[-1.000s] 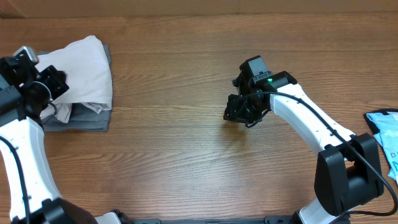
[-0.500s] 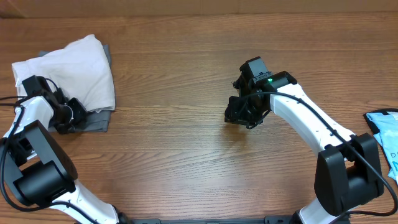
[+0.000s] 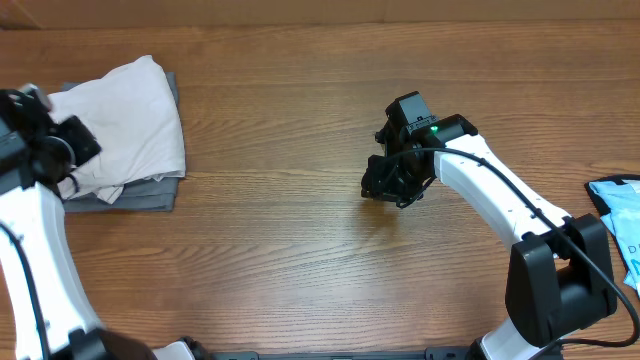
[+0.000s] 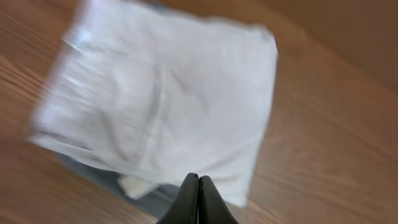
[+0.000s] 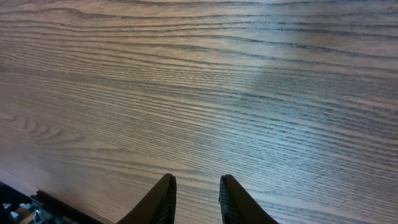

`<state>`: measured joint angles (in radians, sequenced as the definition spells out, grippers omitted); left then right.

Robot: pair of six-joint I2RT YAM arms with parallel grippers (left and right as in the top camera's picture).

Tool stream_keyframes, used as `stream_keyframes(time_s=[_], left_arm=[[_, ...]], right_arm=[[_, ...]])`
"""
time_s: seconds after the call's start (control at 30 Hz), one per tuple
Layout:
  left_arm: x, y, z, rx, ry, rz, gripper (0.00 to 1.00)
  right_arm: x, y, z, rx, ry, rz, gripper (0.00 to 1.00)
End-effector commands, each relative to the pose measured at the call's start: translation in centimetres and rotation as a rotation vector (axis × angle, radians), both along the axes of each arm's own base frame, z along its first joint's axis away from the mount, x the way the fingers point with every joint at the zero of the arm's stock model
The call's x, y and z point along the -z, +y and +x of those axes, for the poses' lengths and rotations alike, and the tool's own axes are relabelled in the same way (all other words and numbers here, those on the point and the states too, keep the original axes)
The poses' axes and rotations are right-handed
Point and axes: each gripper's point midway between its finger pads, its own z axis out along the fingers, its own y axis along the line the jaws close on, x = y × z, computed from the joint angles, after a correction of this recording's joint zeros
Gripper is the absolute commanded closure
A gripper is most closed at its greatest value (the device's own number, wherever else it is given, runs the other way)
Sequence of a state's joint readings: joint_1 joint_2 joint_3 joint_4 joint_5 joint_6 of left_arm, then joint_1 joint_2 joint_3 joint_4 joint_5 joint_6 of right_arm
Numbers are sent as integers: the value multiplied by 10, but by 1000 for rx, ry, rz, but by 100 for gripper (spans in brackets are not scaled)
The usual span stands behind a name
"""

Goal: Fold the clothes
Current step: 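Press and smooth the beige shorts on the stack with the left gripper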

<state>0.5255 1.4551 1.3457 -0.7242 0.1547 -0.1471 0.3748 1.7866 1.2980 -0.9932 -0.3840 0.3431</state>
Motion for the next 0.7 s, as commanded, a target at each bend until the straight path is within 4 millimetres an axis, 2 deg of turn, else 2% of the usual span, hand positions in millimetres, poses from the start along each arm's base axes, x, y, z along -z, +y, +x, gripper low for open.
stream_keyframes(time_s=[0.0, 0.1, 0.2, 0.3, 0.4, 0.47, 0.53, 0.67], left_arm=[[29, 32, -13, -130, 119, 70, 96], [63, 49, -10, -180, 179, 38, 96], [113, 63, -14, -209, 288, -16, 96], [159, 72, -31, -252, 410, -82, 96], [191, 83, -53, -338, 486, -161, 96], [196, 84, -57, -346, 477, -216, 96], [193, 84, -57, -342, 441, -265, 96], [163, 73, -41, -272, 317, -347, 96]], right_arm=[[-10, 2, 4, -5, -38, 5, 73], [-9, 0, 0, -5, -20, -3, 73], [-9, -1, -2, -5, -11, -6, 73], [-9, -2, -5, -5, 3, -11, 73], [-8, -4, -9, -5, 21, -19, 73], [-8, -4, -10, -6, 26, -21, 73], [-8, -5, -11, -6, 30, -22, 73], [-8, -5, -11, -6, 28, -22, 73]])
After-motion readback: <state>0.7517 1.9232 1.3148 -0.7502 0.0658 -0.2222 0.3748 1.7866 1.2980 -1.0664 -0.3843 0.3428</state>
